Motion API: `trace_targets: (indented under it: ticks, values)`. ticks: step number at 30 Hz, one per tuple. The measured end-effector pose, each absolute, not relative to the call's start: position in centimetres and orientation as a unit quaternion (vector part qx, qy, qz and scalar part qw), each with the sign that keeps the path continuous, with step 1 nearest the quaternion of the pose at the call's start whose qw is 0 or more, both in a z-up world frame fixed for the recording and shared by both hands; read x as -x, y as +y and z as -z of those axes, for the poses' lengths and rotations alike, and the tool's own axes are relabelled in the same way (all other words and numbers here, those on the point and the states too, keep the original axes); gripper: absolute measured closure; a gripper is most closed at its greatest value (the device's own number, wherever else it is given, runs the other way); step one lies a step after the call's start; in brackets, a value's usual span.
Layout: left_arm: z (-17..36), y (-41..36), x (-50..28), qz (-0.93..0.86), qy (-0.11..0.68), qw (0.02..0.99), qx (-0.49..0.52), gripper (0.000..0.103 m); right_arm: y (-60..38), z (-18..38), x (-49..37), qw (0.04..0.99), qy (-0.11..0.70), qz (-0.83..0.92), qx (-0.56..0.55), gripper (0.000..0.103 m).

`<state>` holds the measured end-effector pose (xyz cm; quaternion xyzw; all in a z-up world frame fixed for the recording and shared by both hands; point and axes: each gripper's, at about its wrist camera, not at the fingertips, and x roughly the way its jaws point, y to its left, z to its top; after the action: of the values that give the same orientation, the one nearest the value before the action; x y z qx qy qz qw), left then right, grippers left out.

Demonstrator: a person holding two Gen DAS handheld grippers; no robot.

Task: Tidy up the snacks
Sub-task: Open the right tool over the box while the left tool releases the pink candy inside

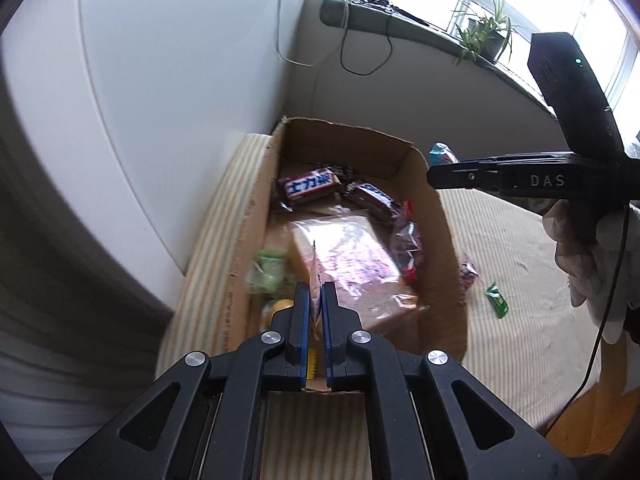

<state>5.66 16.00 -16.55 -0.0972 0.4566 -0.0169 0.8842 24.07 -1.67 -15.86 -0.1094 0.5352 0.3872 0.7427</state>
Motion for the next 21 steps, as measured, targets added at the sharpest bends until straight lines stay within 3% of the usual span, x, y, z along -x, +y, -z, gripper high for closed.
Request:
trace_targets:
  ticks: [10,12,16,18,19,21]
  values:
    - [16.4,16.3,-5.9,0.019,0.449,0.887,0.103,0.098,-0.4,16.8,-24.5,0.735,0.550,-0.384,0.098,0.073]
    - [16.4,16.2,-6.0,0.021,0.450,0.887,0.105,0.098,-0.2,16.7,-24.4,0.735,0.550,-0.385,0.097,0.060]
    - [16.4,15.9,-6.2,0.028,0.450,0.886,0.104,0.098,0.2,16.3,-24.2,0.737,0.545,-0.387,0.101,0.057]
    - [16.3,15.7,-6.3,0.027,0.454,0.885,0.102,0.088,0.3,16.2,-24.1,0.736,0.545,-0.386,0.106,0.057]
    - [16.3,15.6,-6.4,0.027,0.455,0.884,0.103,0.077,0.3,16.2,-24.1,0.736,0.546,-0.386,0.107,0.057]
    - [16.1,15.5,-6.3,0.031,0.450,0.886,0.103,0.074,0.1,16.2,-24.1,0.738,0.547,-0.381,0.107,0.057]
